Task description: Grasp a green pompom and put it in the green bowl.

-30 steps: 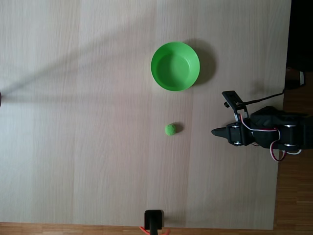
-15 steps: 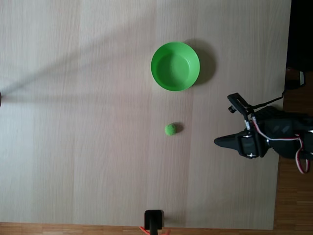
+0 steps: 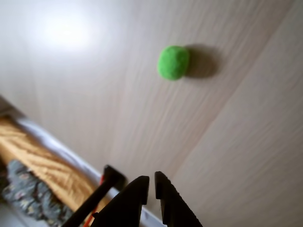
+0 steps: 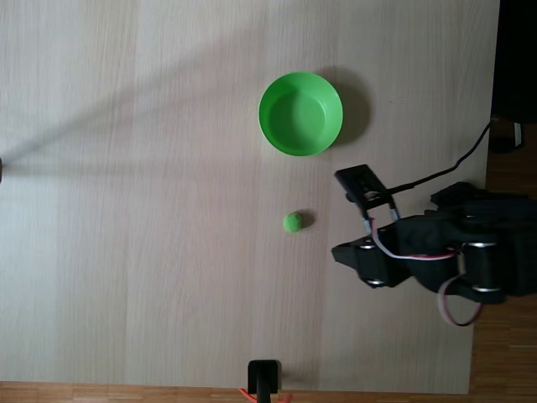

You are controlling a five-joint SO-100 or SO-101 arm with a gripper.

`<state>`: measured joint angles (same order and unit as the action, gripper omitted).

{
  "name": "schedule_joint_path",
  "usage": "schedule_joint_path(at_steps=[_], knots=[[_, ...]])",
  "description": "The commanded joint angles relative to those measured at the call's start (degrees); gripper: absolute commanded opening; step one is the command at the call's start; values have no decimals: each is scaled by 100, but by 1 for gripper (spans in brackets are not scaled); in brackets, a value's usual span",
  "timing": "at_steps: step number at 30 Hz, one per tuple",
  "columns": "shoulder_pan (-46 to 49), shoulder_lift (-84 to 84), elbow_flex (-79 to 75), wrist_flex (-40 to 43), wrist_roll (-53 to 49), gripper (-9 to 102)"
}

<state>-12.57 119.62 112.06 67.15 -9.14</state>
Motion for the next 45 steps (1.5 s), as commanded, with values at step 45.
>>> schedule_joint_path(at_steps=[45], knots=[[738,-3437,-1837,-44,-598,26]])
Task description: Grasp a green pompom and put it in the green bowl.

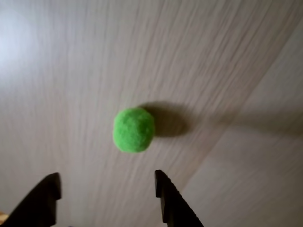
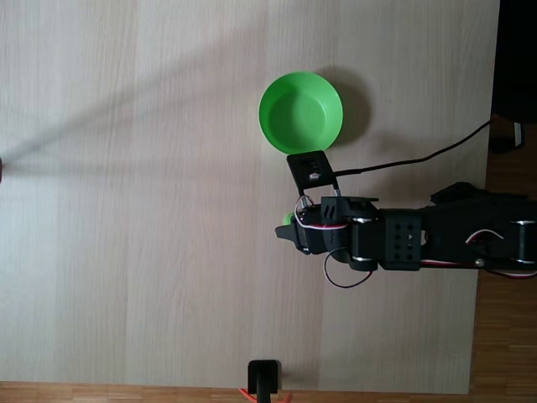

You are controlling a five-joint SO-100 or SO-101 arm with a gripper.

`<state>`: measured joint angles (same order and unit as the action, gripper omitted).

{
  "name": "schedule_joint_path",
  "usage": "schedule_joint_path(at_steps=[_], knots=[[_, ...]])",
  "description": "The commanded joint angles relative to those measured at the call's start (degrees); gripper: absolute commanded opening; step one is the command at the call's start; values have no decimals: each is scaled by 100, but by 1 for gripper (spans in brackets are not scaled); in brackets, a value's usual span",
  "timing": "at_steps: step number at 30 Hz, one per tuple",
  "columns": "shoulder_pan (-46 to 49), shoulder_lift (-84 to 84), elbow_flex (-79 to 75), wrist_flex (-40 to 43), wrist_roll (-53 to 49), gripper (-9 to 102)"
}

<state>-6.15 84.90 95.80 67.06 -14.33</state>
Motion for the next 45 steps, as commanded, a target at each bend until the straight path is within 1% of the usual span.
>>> schedule_joint_path(at_steps=[1,5,14,45], knots=[[123,35,-211,-35,-97,27],[123,-18,-211,-35,-141,28],[114,-686,-264,-44,-158,27],[158,-1099,-299,-62,-167,27]])
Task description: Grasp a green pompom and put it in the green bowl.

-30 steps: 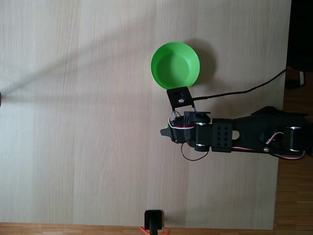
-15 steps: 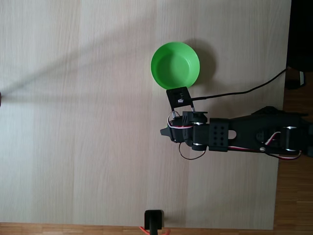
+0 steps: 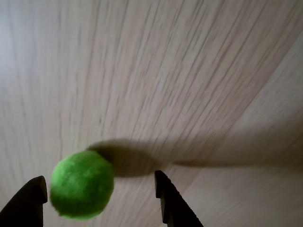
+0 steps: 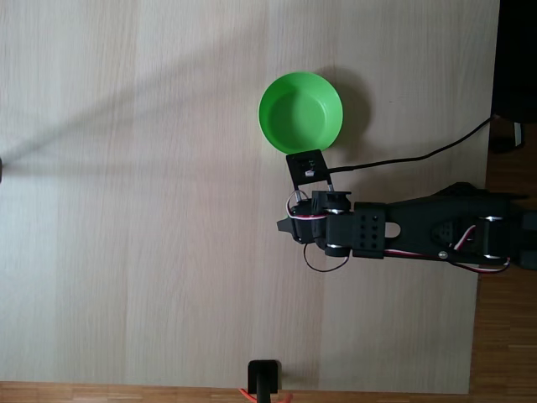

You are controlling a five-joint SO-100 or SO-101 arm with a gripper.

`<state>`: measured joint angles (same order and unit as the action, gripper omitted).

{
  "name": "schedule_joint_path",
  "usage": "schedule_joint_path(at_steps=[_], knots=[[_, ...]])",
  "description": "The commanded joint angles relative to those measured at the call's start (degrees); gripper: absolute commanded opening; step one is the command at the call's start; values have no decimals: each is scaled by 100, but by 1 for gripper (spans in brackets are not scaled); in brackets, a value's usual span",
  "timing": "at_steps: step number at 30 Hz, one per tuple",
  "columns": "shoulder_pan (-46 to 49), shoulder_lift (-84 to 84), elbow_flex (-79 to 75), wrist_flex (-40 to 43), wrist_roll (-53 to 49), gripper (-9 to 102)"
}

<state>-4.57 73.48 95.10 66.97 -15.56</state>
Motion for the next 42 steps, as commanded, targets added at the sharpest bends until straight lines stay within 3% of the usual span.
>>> schedule_joint_path(at_steps=[1,19,42], knots=[[9,44,-229,-53,-44,27],[-62,-448,-211,-563,-35,27],[-44,-396,-176,-563,-44,15]])
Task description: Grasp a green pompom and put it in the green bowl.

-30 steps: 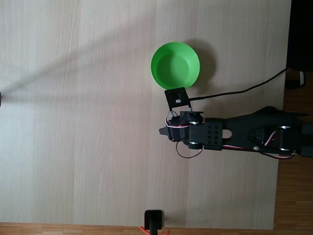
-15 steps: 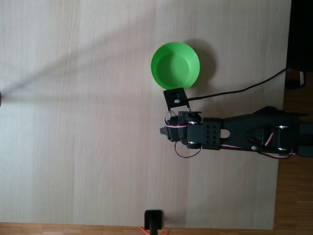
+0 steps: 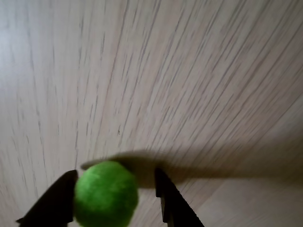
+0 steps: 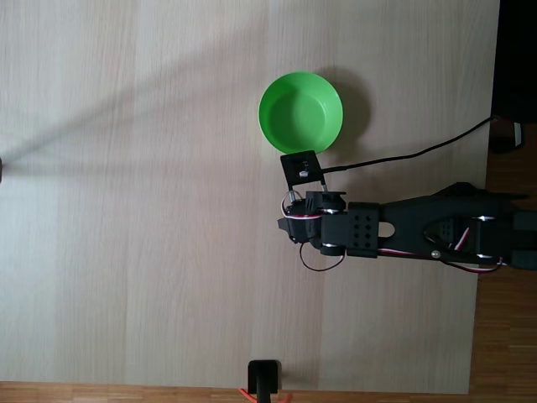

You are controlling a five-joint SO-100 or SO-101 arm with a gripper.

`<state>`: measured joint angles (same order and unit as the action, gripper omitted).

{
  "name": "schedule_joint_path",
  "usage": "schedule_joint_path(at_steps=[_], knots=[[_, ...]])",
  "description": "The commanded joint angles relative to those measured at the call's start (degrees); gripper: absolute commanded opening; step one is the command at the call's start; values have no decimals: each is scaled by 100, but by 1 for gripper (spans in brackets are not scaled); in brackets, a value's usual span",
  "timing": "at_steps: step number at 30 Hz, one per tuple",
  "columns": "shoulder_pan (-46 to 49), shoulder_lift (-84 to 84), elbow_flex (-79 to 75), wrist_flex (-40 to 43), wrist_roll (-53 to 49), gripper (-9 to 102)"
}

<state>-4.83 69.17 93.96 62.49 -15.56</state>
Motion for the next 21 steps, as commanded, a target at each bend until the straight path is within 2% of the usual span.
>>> schedule_joint_path(at_steps=[1,13,21], knots=[[-18,35,-70,-114,-44,13],[0,79,-105,-79,-26,4],[114,1081,-105,-18,-26,1]])
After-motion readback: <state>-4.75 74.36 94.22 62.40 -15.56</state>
